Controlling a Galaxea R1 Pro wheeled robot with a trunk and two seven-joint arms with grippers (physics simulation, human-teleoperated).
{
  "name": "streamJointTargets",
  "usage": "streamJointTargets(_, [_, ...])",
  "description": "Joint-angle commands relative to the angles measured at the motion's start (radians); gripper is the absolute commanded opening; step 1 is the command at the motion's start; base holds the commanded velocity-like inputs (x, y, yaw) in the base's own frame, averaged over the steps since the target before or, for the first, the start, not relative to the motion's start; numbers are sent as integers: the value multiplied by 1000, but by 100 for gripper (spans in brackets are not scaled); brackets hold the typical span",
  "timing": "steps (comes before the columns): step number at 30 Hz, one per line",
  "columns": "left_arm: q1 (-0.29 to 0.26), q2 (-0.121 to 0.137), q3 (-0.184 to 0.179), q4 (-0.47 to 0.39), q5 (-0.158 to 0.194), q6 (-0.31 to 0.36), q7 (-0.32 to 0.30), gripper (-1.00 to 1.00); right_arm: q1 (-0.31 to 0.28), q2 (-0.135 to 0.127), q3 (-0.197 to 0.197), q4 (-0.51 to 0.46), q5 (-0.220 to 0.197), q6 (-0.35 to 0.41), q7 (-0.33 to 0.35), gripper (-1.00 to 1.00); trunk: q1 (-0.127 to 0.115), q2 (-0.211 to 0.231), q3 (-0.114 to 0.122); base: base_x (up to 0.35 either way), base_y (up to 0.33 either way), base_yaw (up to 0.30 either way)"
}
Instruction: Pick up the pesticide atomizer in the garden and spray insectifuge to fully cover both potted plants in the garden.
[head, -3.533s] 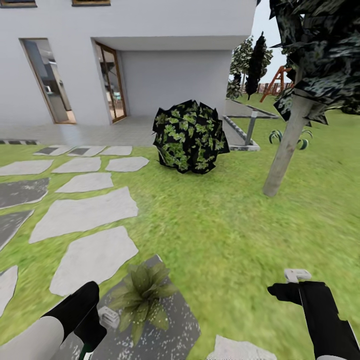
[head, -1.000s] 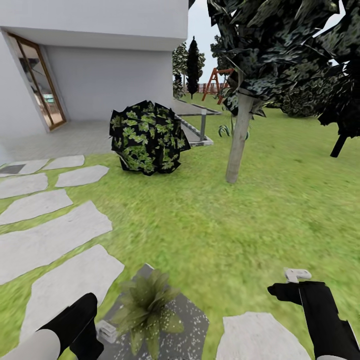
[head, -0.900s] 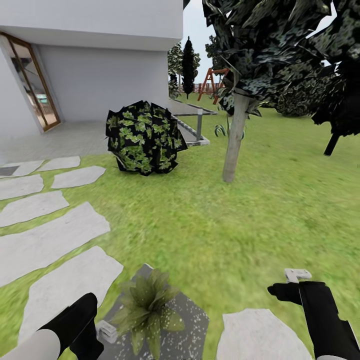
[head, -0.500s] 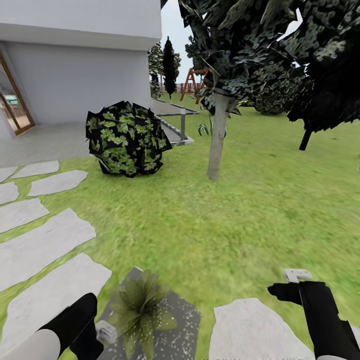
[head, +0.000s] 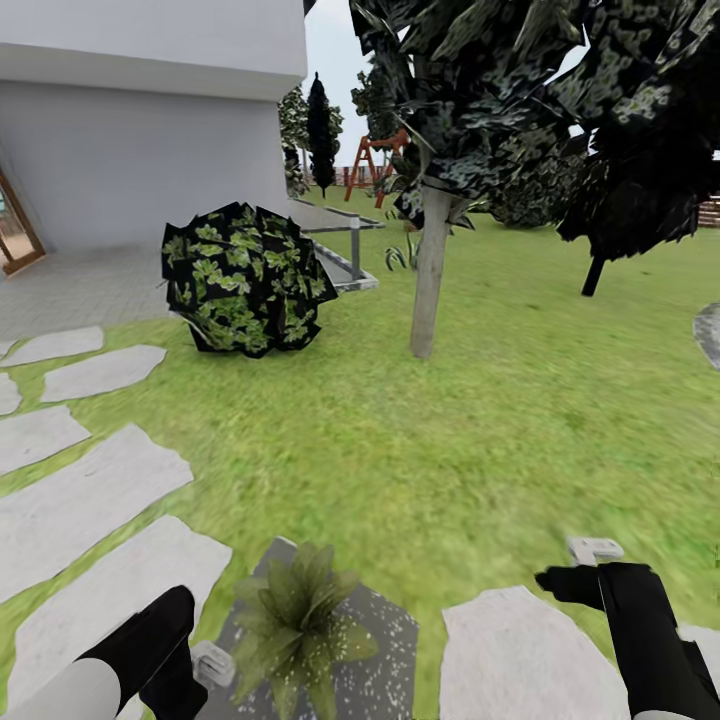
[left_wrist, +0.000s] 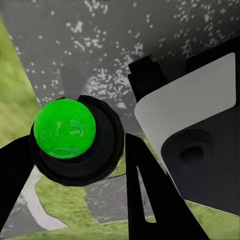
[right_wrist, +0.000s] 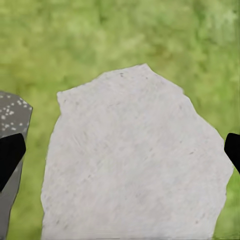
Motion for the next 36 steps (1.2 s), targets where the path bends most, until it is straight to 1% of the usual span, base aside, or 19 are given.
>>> streamJointTargets(1, [0,1,-4,-2,-9,1,-10,-100,-1,0,-1,-1,10,2,10,100,0,0,-1,-5,291,-291])
streamJointTargets(4, [0,1,-6,-2,-9,1,-10,-100,-1,0,-1,-1,11,2,10,100,0,0,-1,-83,235,-256])
streamJointTargets(11, [0,1,-5,-2,-9,1,-10,-100,-1,0,-1,-1,10,2,10,100,0,0,-1,-248,93,-53])
streamJointTargets(18, [-1,1,-3,-2,-9,1,-11,-100,-1,0,-1,-2,11,2,10,100,0,0,-1,-220,224,-232])
streamJointTargets(36, [-1,0,-2,-2,-8,1,-12,-100,-1,0,-1,-1,11,2,10,100,0,0,-1,-8,273,-254])
